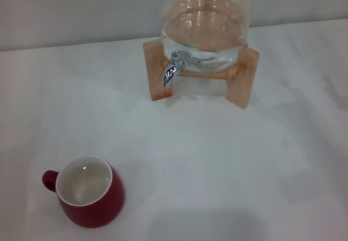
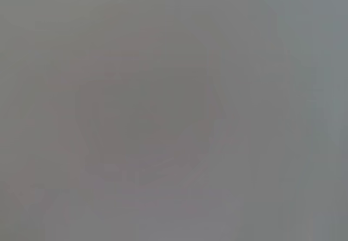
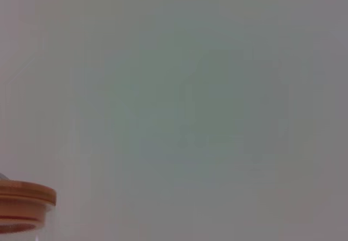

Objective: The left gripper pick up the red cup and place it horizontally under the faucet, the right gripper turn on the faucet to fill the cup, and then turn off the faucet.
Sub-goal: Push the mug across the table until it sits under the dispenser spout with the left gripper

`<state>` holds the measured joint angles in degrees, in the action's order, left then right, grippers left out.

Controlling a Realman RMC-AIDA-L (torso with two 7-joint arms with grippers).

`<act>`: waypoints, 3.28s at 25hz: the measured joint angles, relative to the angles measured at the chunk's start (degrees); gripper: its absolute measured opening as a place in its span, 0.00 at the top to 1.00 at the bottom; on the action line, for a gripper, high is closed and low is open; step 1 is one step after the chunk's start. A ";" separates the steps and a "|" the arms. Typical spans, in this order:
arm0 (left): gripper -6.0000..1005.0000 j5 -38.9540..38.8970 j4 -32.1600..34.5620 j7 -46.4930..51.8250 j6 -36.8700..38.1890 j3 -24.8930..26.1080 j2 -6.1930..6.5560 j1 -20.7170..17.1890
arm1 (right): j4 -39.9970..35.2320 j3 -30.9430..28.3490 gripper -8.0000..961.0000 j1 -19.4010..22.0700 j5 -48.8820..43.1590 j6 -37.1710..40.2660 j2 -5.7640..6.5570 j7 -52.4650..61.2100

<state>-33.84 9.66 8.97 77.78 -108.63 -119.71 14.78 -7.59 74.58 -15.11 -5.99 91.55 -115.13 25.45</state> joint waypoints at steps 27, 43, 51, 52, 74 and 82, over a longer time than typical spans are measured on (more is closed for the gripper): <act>0.12 0.11 0.34 3.40 0.00 -13.66 -0.30 -4.76 | 0.22 3.51 0.10 0.41 -0.86 -0.29 0.02 1.37; 0.12 -0.18 3.33 -2.21 0.04 -20.12 -0.44 -8.97 | 0.21 3.46 0.10 0.17 -0.87 -0.99 0.17 1.36; 0.12 -0.44 3.64 -2.35 0.00 -22.08 -0.44 -10.62 | 0.21 3.46 0.10 0.09 -0.87 -1.83 0.18 1.36; 0.12 -0.54 3.67 -2.34 0.00 -22.39 -0.45 -10.84 | 0.21 3.46 0.10 0.08 -0.87 -1.86 0.18 1.36; 0.12 -0.88 4.14 -2.52 0.45 -27.01 -0.66 -13.29 | 0.21 3.81 0.11 0.25 -0.87 -2.10 0.10 1.36; 0.12 -0.81 4.14 -2.50 0.45 -28.20 -0.71 -13.90 | 0.21 4.23 0.10 0.15 -0.87 -2.12 0.08 1.36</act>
<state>-34.64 13.80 6.47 78.23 -136.84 -120.41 0.88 -7.39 78.81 -14.97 -6.86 89.43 -115.05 26.81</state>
